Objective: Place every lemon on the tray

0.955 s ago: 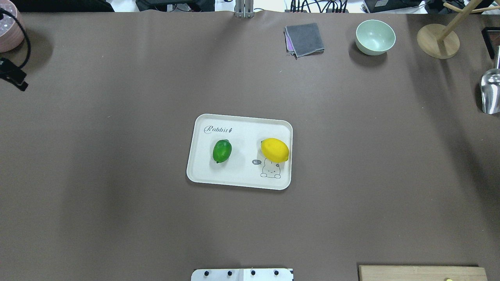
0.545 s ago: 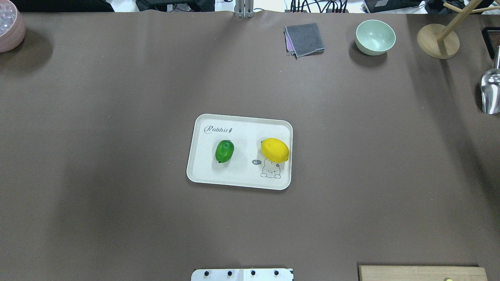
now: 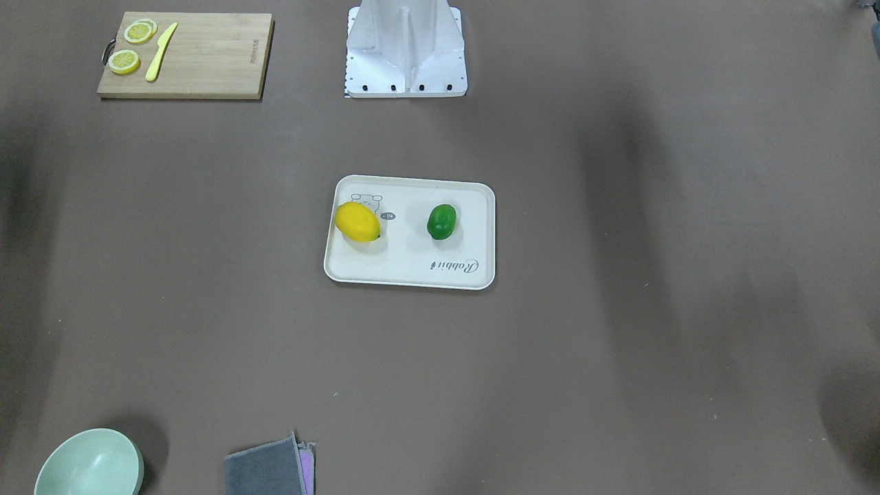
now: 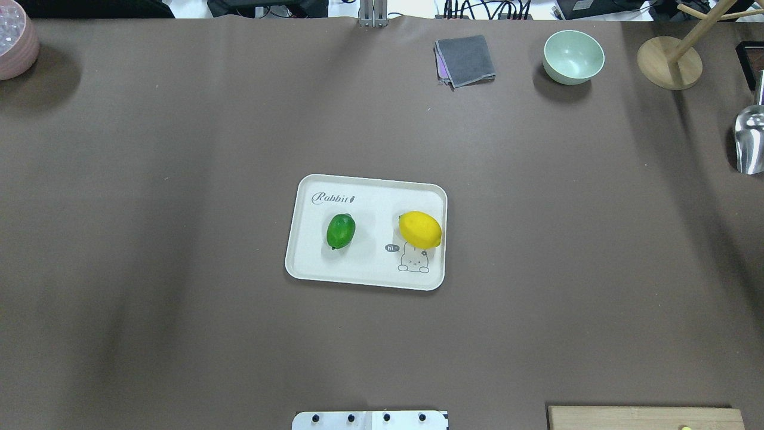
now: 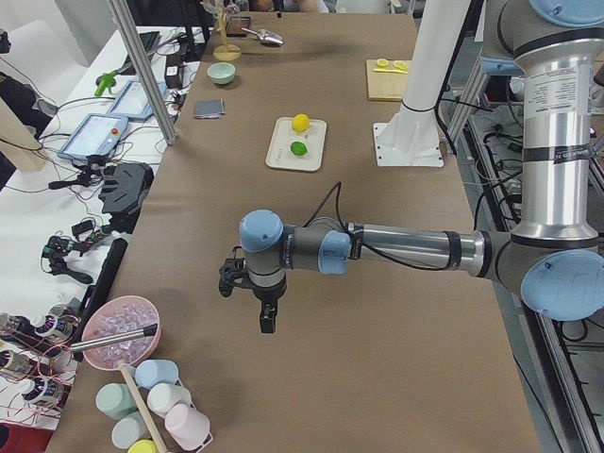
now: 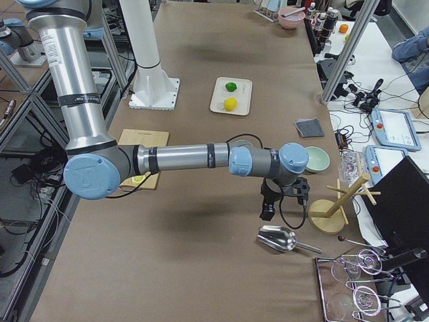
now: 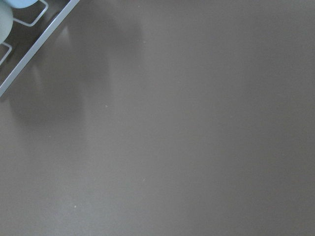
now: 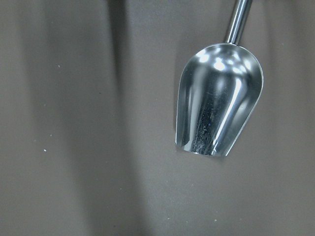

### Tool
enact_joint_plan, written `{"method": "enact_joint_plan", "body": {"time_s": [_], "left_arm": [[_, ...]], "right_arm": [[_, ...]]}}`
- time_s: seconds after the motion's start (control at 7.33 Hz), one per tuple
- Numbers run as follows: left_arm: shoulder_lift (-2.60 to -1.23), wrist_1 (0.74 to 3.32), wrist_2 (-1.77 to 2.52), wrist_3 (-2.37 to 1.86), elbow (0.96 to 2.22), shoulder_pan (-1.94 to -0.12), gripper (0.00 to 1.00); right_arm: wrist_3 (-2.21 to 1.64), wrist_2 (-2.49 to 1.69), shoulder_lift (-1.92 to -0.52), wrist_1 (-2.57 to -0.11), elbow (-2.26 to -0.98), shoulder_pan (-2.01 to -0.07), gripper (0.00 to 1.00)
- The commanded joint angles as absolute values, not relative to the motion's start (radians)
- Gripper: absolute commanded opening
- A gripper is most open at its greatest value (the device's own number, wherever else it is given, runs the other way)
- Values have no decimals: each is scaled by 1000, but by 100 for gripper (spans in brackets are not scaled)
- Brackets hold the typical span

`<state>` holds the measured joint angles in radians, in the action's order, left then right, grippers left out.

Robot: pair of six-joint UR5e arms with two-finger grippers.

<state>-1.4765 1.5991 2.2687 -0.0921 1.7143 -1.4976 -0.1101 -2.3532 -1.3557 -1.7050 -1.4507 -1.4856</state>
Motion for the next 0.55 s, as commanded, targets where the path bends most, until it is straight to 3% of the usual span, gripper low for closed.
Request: {"method": "enact_joint_plan", "body": {"time_s": [0.0, 0.41], "left_arm": [[-1468, 1603, 2290, -91, 1712, -1520, 98], [-1479, 1614, 2287, -97, 1714, -1531, 98]], "right_arm": [[-110, -2358, -1358, -1704, -1451, -1486, 100], [-80, -2361, -1365, -1703, -1451, -1485, 100]]}}
